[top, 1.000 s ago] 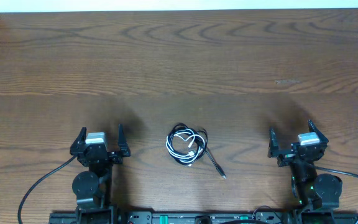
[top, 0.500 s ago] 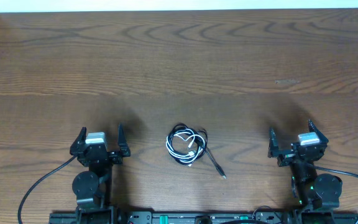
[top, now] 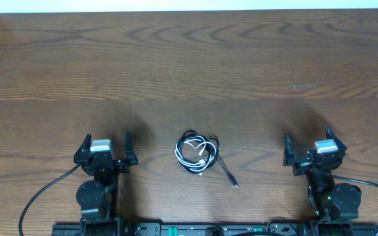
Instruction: Untangle cables
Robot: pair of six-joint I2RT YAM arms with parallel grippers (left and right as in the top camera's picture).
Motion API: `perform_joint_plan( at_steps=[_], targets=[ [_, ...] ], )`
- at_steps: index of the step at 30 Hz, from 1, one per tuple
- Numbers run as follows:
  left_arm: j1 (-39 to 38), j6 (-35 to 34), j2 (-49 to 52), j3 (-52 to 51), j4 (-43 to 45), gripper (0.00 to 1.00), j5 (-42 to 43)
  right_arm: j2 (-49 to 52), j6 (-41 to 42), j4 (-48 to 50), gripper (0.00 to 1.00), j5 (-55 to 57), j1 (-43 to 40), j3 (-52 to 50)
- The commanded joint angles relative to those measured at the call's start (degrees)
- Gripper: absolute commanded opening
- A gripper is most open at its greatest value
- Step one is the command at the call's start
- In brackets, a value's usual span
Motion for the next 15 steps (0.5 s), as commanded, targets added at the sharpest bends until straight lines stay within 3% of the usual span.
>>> perform_joint_plan(
  at_steps=[1,15],
  targets=[
    [0.09,0.74,0.09,-0.72,-2.25,0.99,0.33,-0.20,0.83,-0.09,0.99,-1.03,0.37,-0.09],
    [0.09,0.74,0.09,-0.72,-2.25,0.99,0.33,-0.20,4.15,-0.07,0.99,-1.68,0.37,-0.09]
  ],
)
